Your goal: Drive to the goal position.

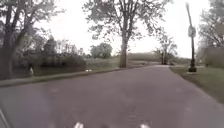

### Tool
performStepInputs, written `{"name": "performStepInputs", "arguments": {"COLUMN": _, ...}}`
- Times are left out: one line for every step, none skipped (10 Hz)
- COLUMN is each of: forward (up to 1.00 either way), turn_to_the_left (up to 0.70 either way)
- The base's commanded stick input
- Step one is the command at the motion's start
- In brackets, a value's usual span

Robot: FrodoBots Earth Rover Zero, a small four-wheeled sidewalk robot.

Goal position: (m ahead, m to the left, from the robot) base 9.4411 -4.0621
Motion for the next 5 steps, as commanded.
{"name": "performStepInputs", "arguments": {"forward": 1.00, "turn_to_the_left": 0.02}}
{"name": "performStepInputs", "arguments": {"forward": 1.00, "turn_to_the_left": 0.02}}
{"name": "performStepInputs", "arguments": {"forward": 1.00, "turn_to_the_left": 0.02}}
{"name": "performStepInputs", "arguments": {"forward": 1.00, "turn_to_the_left": 0.02}}
{"name": "performStepInputs", "arguments": {"forward": 1.00, "turn_to_the_left": 0.02}}
